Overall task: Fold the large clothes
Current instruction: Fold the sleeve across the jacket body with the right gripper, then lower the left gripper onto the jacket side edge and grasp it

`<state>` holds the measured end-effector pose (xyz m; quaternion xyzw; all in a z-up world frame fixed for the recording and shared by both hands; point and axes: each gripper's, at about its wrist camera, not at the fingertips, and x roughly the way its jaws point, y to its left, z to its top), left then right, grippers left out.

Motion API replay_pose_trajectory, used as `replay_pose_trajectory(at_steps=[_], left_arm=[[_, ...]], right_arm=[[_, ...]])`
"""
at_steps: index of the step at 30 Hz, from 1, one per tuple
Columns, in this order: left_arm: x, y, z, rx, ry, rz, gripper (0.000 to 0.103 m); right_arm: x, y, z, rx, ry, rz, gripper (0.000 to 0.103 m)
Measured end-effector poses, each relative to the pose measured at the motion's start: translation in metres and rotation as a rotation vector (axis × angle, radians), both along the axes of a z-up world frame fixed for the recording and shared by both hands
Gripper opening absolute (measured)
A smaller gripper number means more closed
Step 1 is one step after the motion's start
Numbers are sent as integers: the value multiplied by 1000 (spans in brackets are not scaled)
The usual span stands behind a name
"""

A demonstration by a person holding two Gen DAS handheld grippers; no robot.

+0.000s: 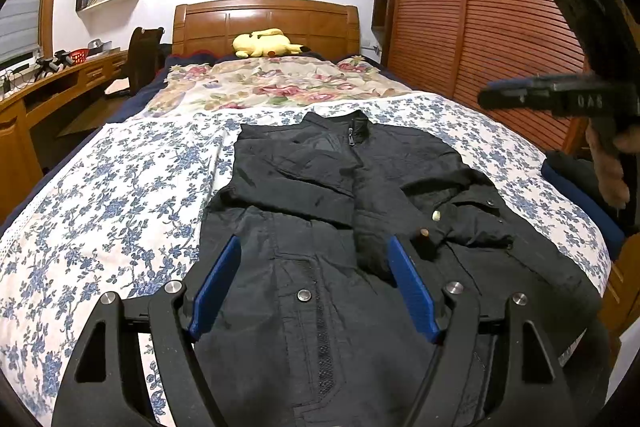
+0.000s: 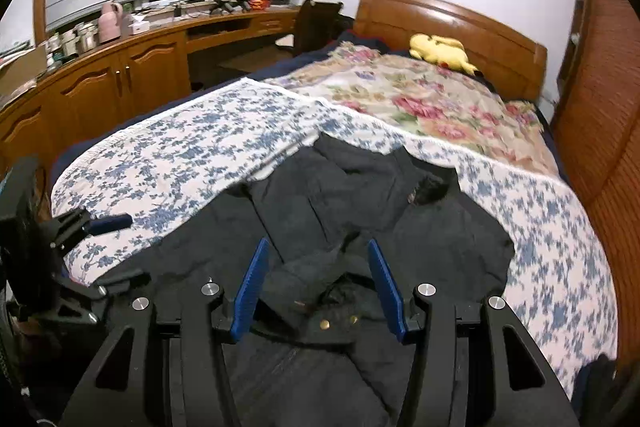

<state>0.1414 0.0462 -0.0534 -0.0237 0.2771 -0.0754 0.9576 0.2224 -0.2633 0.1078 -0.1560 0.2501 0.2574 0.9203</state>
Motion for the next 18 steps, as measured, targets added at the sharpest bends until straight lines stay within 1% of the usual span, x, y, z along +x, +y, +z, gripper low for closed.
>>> replay_pose_trajectory(at_steps=[3,6,10,11,12,18], left_arm=[[2,-5,-2,9,6,-5,77],[7,-12,-5,16,16,-12,77],[14,-25,-12,17,36,-35,77],[17,-30,-14,19,45,-48,77],[18,-34,-15,21,51,-57,77],[25,-61,-23,54,81,-108,77]], right_arm=[[-6,-4,-11,6,13,-31,54],[-1,-15,-27,32,44,-62,54],[6,-31,-56,56,79,-125,54],[10,-24,-64,62,90,-140,54],[12,-27,-73,69,102,-155,54],[26,-42,-128,87,158,-232,54]])
